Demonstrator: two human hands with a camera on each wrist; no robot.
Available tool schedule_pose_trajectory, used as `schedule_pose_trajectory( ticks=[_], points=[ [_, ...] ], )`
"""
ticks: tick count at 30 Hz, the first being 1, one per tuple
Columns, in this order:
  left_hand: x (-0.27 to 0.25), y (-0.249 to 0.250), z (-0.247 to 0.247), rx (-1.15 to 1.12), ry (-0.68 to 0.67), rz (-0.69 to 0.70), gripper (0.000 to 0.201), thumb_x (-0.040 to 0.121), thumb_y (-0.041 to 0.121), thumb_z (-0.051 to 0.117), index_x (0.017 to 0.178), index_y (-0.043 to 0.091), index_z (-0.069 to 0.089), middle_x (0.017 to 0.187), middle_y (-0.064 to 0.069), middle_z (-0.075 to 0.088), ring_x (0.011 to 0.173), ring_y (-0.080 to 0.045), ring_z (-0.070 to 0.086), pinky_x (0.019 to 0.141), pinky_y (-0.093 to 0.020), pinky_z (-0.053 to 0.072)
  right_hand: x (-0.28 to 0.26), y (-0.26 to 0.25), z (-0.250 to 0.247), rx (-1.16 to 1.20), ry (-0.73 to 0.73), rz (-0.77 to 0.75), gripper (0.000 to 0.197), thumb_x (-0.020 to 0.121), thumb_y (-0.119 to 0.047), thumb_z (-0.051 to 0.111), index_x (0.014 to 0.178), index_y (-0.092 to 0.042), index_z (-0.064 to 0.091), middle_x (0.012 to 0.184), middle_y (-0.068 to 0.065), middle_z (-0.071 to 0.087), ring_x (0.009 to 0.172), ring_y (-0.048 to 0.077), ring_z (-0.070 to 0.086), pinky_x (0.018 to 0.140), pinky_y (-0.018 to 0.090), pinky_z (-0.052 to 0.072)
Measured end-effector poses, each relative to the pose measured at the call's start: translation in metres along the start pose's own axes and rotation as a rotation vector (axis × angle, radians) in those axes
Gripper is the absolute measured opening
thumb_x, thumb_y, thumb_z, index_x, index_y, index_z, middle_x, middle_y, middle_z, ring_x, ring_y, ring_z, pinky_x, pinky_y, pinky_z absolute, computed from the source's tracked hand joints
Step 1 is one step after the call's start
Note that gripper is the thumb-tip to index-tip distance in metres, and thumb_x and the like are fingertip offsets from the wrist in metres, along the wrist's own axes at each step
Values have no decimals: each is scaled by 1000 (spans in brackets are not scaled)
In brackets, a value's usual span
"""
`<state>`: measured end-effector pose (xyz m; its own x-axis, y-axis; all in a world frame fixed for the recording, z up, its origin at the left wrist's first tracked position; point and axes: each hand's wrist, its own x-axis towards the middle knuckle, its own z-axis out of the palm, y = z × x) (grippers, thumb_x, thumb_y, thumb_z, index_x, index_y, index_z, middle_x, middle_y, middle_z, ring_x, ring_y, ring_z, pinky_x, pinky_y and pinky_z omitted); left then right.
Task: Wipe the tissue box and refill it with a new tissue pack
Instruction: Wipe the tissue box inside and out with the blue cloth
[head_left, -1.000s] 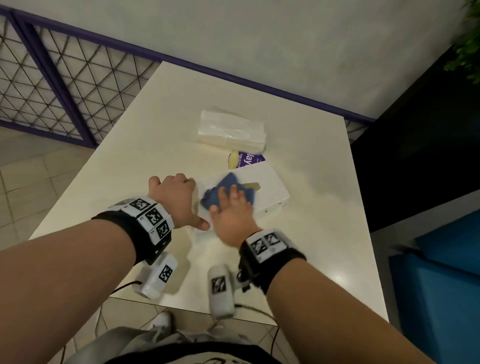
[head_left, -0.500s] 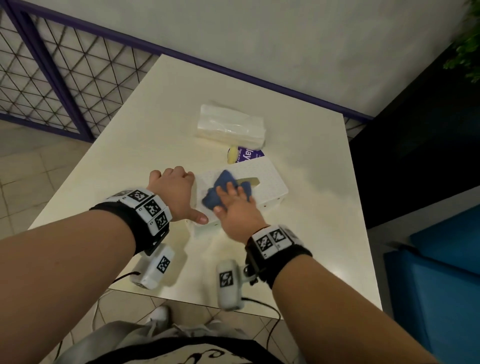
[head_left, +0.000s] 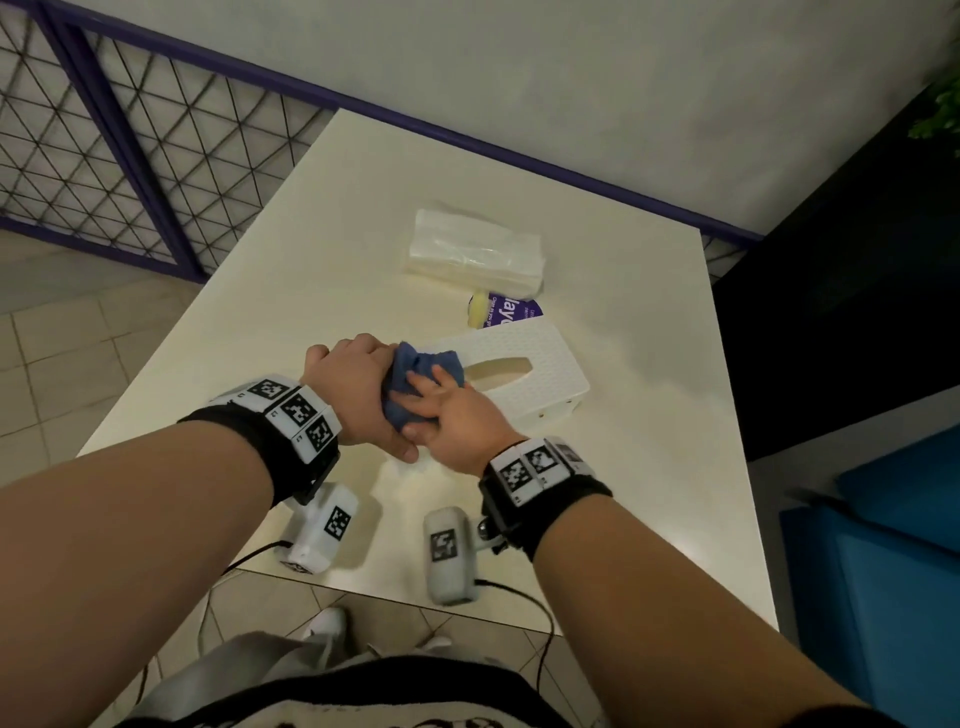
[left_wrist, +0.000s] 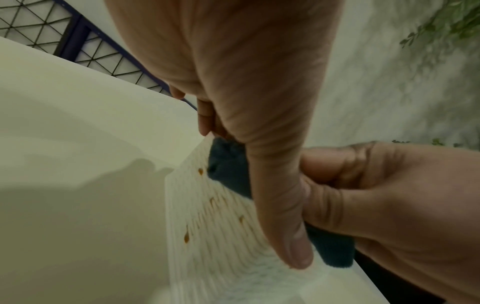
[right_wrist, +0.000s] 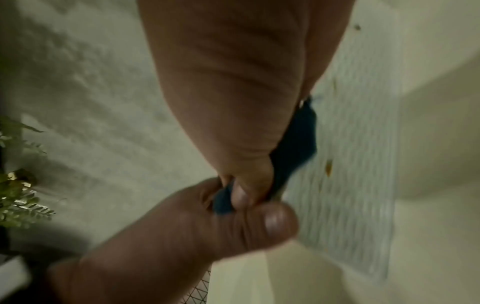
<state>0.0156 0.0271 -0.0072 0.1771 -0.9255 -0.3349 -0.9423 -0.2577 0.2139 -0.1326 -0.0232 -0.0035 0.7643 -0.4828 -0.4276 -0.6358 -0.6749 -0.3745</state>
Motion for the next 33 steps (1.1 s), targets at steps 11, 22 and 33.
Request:
schedule_pose_trajectory(
  ticks=[11,22,33],
  points=[
    [-3,-3,2,-20,0,-26,128,36,81,72,143,27,27,134,6,41,123,-19,42,99,-42,26,6,-4,-32,27,293,144,33,92,-22,50,123,-14,57,131,12,54,120,30,50,100,40,40],
    [-5,-2,0,-56,-27,-65,135,38,79,74,148,26,17,146,5,32,133,-19,34,103,-45,23,28,55,-52,1,180,427,45,91,-19,52,134,-19,39,143,10,43,129,29,43,105,42,36],
    [-2,-3,-1,-13,3,-65,137,27,85,69,144,27,25,137,6,39,128,-17,37,103,-46,22,25,54,-32,-50,201,393,56,98,-51,26,150,-41,7,161,-14,-3,149,13,0,113,59,-6]
  ],
)
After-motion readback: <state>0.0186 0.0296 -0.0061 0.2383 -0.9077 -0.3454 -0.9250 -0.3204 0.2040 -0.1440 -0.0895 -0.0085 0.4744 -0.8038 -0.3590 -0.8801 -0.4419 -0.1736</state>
